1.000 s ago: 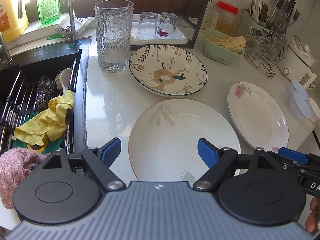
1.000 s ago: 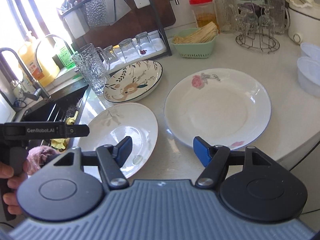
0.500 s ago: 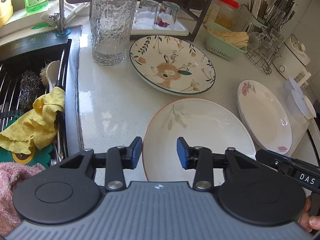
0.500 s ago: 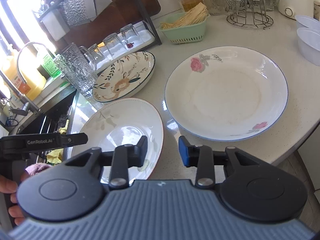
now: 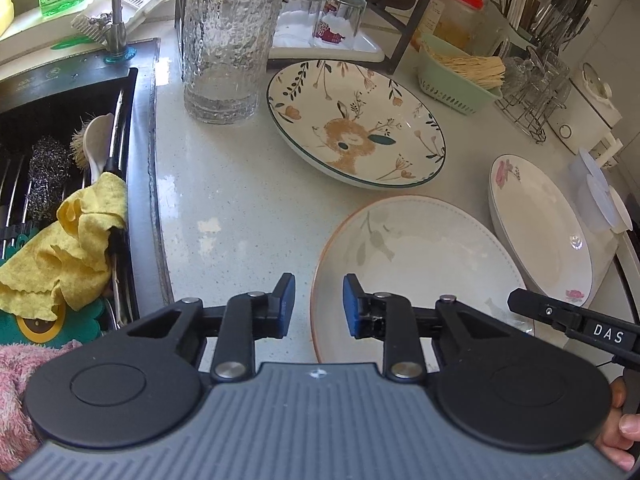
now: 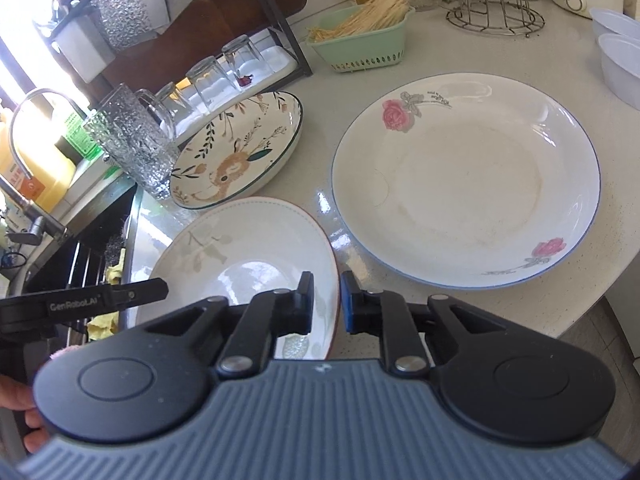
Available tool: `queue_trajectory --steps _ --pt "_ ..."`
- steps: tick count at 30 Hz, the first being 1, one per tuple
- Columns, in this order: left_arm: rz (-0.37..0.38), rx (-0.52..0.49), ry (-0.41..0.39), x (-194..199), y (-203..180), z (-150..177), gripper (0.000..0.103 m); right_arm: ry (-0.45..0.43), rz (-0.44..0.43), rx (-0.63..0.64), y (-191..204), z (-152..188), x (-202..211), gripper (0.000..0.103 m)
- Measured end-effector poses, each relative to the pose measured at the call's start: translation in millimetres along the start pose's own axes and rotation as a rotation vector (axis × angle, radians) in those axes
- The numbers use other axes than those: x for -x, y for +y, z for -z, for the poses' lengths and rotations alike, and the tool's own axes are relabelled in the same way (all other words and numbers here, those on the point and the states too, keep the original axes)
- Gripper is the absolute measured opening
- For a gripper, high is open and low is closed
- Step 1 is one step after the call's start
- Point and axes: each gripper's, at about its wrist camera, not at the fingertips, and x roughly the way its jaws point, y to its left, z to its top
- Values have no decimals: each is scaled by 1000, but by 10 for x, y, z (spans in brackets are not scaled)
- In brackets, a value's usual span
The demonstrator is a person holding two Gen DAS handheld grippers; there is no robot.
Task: Organize plates and bowls
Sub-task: 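Lift the orange-rimmed plate with both grippers over the pink-rose plate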
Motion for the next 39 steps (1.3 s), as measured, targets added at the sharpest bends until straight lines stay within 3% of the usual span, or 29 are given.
queue_trajectory --steps 4,9,14,27,39 --pt "27 1 21 -88 -16 -5 25 17 7 10 21 -35 -56 17" --pt "4 -40 2 -123 -84 -27 24 26 -5 -23 -30 -81 -106 12" --pt "-4 -82 44 -207 -124 -79 25 57 4 16 8 -98 -161 12" --pt "90 18 104 -46 -117 -324 25 99 -17 -25 -6 -314 20 13" --pt "127 69 54 225 -660 -794 25 74 -35 -48 -299 -823 384 13"
